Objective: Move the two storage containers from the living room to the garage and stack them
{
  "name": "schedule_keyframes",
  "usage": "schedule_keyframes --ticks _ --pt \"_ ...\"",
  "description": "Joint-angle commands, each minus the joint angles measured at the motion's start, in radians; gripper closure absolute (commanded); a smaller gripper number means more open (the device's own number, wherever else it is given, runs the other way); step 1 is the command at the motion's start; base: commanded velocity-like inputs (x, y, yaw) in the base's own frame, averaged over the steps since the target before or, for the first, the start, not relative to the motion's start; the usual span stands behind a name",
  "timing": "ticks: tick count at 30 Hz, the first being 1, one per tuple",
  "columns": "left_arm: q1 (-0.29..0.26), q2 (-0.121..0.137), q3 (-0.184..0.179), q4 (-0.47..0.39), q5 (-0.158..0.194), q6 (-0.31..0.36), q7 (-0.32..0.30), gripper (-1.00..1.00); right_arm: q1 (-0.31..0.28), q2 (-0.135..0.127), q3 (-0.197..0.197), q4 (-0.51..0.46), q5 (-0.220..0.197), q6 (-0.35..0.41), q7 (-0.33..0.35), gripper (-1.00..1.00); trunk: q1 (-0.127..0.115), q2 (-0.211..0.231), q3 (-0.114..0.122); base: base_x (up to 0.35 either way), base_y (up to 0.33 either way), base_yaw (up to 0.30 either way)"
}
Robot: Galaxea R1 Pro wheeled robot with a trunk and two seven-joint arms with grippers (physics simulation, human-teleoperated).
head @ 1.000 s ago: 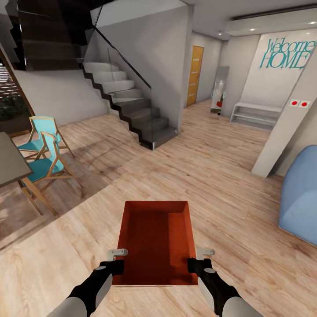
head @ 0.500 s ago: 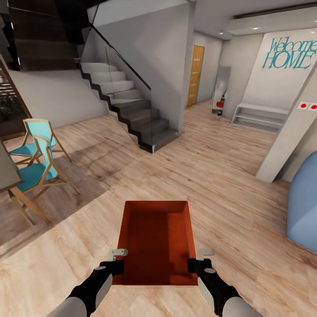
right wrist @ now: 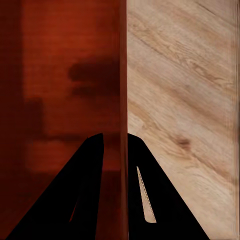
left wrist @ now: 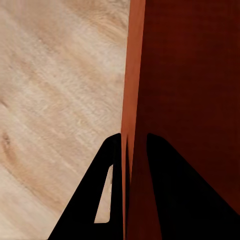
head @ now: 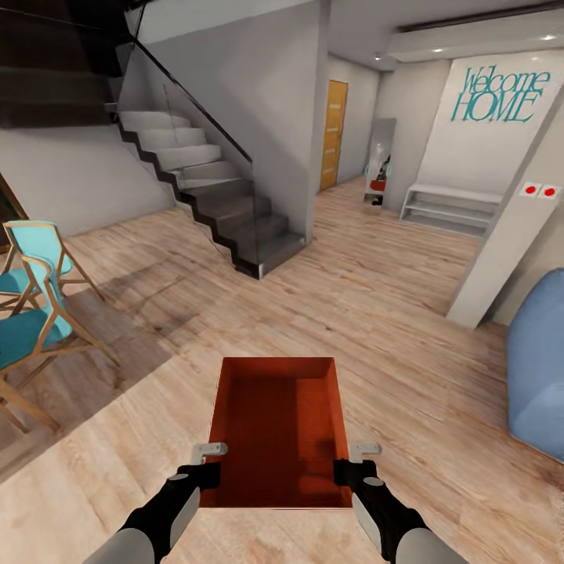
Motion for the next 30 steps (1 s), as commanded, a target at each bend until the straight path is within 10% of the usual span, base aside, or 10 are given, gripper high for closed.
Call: schedule_keyframes --ticks 1,30 --pt "0.001 0.008 -0.016 -0.001 -0.013 0.006 0.009 1.0 -0.002 -0.022 -0.017 -0.04 0.016 0.001 -0.061 1.0 0.001 -0.002 -0.002 0.337 0.0 -0.272" --pt "0.001 0.007 -0.016 -0.002 -0.013 0.006 0.009 1.0 -0.002 -0.022 -0.017 -0.041 0.016 0.001 -0.06 1.0 0.001 -0.002 -0.002 0.337 0.0 -0.277"
